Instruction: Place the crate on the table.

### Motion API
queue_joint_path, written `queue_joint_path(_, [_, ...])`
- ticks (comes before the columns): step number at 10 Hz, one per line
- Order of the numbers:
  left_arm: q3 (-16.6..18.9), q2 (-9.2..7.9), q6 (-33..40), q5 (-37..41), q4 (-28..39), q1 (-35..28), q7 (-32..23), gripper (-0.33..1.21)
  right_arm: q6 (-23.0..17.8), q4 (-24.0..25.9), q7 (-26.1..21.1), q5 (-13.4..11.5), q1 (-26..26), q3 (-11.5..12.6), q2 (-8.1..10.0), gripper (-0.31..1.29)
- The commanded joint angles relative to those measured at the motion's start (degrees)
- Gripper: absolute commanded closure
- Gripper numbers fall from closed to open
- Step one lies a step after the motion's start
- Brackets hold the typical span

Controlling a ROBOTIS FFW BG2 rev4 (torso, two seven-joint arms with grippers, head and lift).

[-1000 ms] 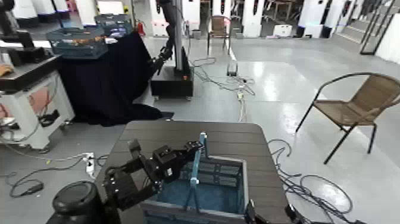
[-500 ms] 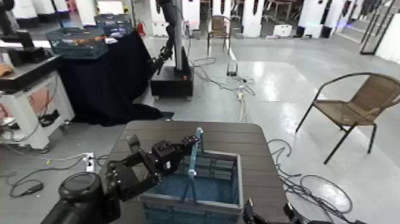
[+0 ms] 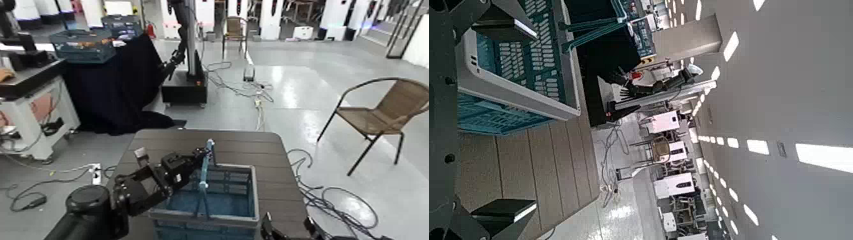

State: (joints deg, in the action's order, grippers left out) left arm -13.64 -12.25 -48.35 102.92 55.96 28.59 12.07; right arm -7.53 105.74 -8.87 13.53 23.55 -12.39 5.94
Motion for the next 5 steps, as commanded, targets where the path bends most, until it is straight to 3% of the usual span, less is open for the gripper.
queue_joint_path(1, [0.1, 0.12, 0.5, 0.0, -0.8, 0.1, 0.1, 1.20, -0.1, -0.1, 0.0, 0.0, -0.1, 0.0, 0.04, 0.13])
queue_joint_path(5, [-0.2, 0.30, 2.1, 0.0, -1.6, -0.1, 0.6, 1.18, -0.3, -0.1, 0.0, 0.1, -0.1, 0.1, 0.12, 0.13])
